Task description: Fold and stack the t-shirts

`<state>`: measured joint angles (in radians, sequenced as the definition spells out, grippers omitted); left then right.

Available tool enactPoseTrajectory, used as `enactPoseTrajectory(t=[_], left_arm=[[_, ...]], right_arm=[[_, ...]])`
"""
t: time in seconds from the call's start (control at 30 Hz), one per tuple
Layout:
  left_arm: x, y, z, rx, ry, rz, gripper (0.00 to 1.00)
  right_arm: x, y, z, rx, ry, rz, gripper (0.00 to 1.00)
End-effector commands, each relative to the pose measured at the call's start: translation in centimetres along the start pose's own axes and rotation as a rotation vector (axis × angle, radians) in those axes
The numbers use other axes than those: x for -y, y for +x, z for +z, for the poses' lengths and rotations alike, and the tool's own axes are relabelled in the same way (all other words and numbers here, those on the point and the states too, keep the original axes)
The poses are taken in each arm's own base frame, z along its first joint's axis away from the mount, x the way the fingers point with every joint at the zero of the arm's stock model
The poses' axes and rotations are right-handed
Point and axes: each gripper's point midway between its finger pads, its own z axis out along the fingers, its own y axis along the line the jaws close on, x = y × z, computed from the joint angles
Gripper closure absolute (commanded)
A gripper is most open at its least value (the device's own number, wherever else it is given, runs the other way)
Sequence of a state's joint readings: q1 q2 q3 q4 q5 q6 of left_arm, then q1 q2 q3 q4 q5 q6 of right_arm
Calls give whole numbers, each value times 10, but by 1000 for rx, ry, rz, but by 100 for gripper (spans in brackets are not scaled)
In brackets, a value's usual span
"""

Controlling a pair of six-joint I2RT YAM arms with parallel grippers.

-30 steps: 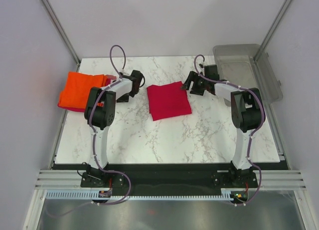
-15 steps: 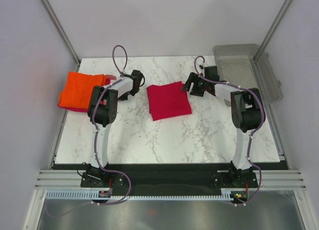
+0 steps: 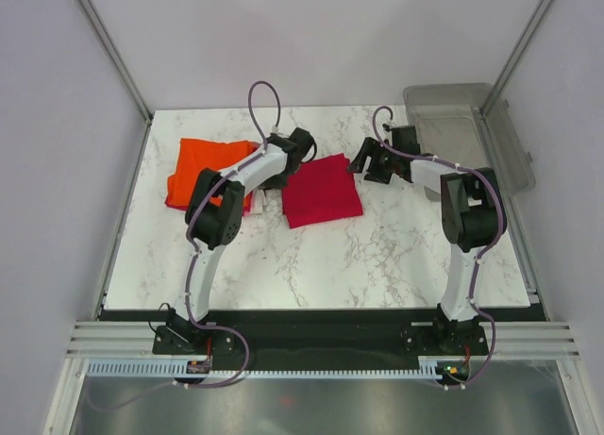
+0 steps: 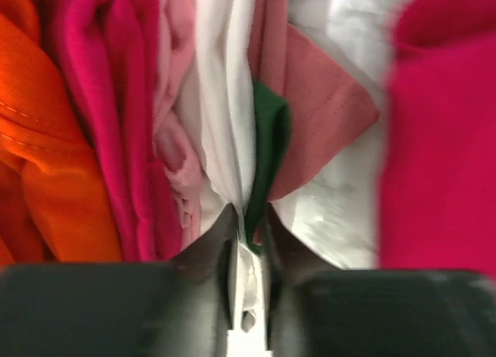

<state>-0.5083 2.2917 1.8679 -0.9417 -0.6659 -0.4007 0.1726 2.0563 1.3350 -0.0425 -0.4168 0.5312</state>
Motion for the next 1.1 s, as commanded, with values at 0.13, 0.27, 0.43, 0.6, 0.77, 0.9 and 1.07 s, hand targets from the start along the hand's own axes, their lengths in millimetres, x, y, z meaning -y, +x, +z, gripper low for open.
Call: enactPoseTrajectory(t=[0.13,0.27,0.43,0.6,0.77,0.9,1.07], left_arm=[[-3,-28,-55,56,143,-176,57],[-11,-39,-82,95,211,-213,46],[-23,-48,-117,148,304,-256,34],[-17,-48,-133,171,408,-258,22],[-4,-43,-139,190,515,-259,15],[6,-44,-145,205,597,-264,14],[8,-40,-140,201,638,-265,14]], right_arm=[[-16,-19,-16,65,-30,-32,17],[-17,-20,-19,72,-30,-42,16],[-24,-17,-24,62,-63,-50,16],[-32,-14,-15,50,-99,-72,16],[-25,-19,3,39,-48,-71,15],[-17,-13,25,-4,-4,-56,21],[-11,-25,42,11,75,-69,29]])
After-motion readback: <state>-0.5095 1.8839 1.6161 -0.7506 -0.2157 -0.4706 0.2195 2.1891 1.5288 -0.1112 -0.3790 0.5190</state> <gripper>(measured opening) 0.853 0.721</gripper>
